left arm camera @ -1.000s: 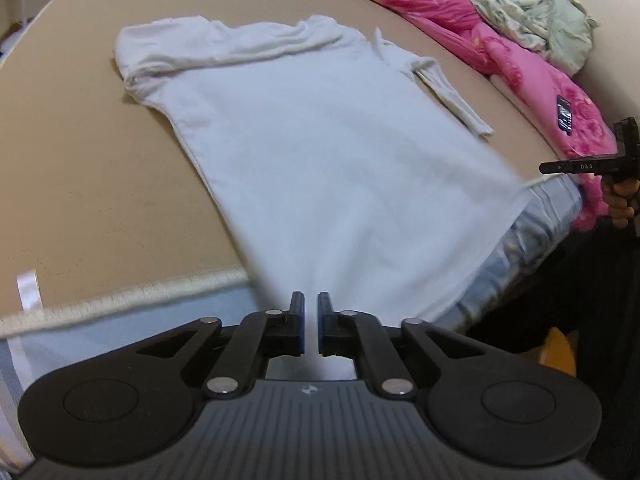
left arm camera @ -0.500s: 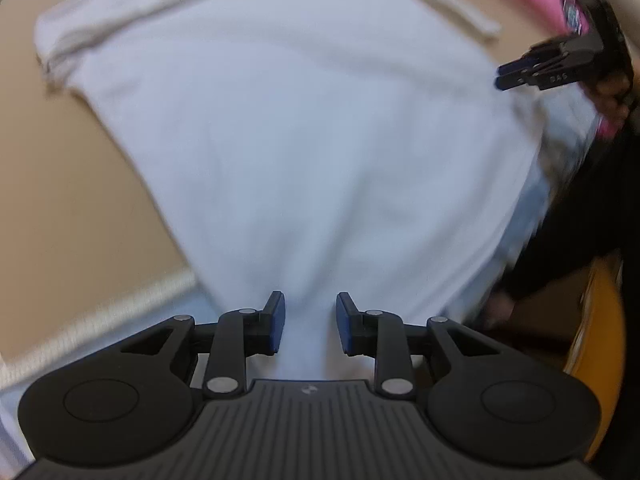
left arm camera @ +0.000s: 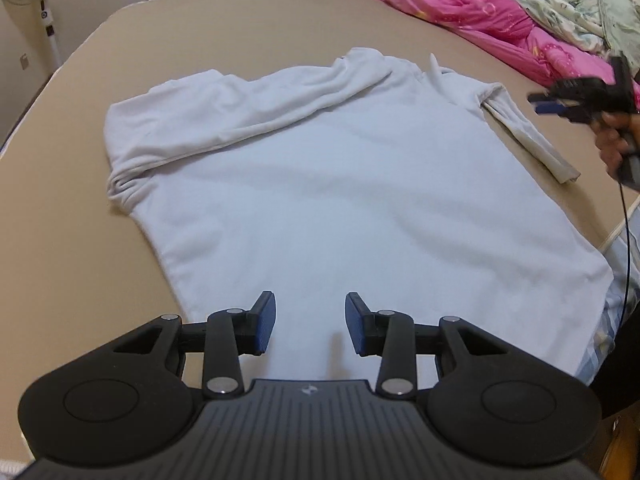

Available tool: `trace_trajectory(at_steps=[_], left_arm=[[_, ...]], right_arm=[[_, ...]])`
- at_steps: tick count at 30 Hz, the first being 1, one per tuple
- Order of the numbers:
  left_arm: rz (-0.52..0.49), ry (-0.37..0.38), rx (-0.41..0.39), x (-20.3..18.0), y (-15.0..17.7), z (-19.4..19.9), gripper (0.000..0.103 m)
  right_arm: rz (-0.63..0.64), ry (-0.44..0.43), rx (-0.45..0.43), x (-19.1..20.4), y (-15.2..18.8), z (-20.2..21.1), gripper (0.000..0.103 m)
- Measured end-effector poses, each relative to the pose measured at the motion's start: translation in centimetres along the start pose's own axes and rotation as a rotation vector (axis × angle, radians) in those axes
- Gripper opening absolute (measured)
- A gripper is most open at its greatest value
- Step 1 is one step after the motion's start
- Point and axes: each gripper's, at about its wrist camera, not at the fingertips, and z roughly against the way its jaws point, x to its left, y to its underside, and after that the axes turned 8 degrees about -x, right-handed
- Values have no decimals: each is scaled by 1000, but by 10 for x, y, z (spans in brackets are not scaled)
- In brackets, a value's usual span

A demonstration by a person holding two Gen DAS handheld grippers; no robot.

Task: Fold small clothes

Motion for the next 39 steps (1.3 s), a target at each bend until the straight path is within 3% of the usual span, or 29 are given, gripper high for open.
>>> trace_trajectory(at_steps=[3, 5, 7, 8, 10, 12, 14, 18, 20, 22, 24, 26, 28, 29, 31, 33, 35, 37, 39], left_arm=[[-22, 5, 20, -2, -2, -11, 43], [-23, 13, 26, -2, 0, -13, 43], [-26, 13, 33, 0, -2, -17, 43], [-26, 11, 38, 1, -2, -19, 43], [-27, 3, 44, 4, -5, -22, 43], [-26, -4, 46, 6, -7, -23, 43], [-15, -9, 43, 9, -9, -24, 43], [-15, -17, 51, 13, -9, -26, 43], [-25, -21, 59, 14, -8, -26, 43], [-25, -19, 57, 15, -9, -26, 43], [-14, -14, 53, 16, -10, -25, 43], [-11, -8, 52, 16, -10, -25, 43], [-19, -1, 55, 14, -10, -25, 44], [-26, 2, 57, 13, -10, -25, 44], [-30, 4, 58, 13, -10, -26, 45], [-19, 6, 53, 14, -12, -26, 45], [-10, 11, 49, 14, -14, -26, 45], [-11, 14, 49, 12, -15, -27, 45], [-21, 11, 55, 10, -14, -29, 45]], right_arm=[[-38, 86, -46, -18, -16, -22, 32], [66, 197, -47, -20, -23, -41, 32], [198, 292, -2, -20, -22, -63, 36], [240, 296, 50, -21, -18, -76, 42], [236, 278, 114, -30, -14, -95, 40], [170, 218, 114, -38, -22, -102, 3], [199, 217, 44, -35, -48, -104, 3], [407, 227, -234, -3, -105, -73, 3], [509, 255, -354, 10, -112, -48, 4], [622, 317, -432, 13, -96, -34, 6], [712, 361, -427, 6, -68, -35, 9], [728, 405, -281, -20, -44, -49, 11], [617, 454, -57, -57, -31, -72, 11], [529, 462, 4, -77, -30, -77, 11], [275, 441, -14, -112, -41, -65, 13], [43, 327, -109, -133, -55, -54, 25], [-108, 251, -183, -151, -63, -48, 36], [-211, 254, -222, -165, -69, -57, 36], [-315, 244, -206, -181, -75, -77, 37]])
